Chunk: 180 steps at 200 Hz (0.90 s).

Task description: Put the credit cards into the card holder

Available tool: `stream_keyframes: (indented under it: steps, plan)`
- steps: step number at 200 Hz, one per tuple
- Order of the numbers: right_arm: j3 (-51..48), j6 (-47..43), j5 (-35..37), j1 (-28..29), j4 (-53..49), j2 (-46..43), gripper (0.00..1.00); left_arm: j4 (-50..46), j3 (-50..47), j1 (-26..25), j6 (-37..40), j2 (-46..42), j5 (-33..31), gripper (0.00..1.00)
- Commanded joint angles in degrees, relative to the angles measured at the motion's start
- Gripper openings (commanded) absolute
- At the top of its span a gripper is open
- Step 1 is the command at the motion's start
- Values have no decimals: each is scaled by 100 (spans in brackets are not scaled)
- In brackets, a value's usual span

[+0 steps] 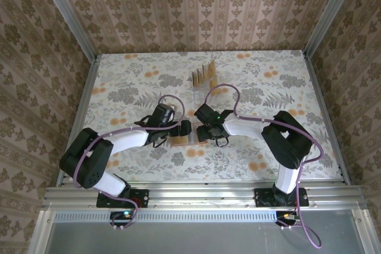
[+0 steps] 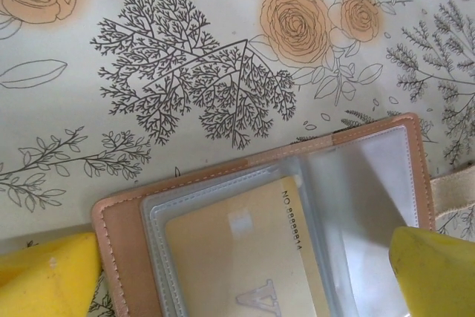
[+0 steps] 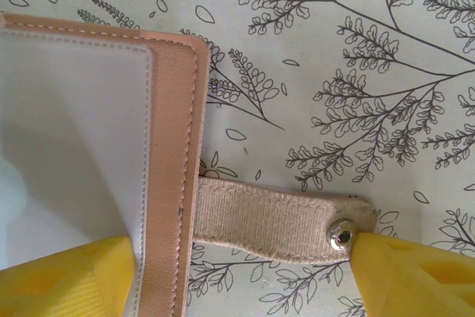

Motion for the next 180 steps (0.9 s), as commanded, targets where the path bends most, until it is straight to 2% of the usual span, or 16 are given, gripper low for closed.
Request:
stream_keyframes:
  steps: [1,61,114,180]
  plan:
    - [-133,157,-114,44,98,410,78,336,-105,-41,-214,-303,318,100]
    - [-175,151,-131,45,148,436,78,662,-195,-148,-453,-860,382,100]
    - [-158,157,-233,39,162,371,78,864,59,-419,-580,-694,355,100]
    - [131,45,-411,-1,-104,-365,79,960,207,-515,-642,-519,329,100]
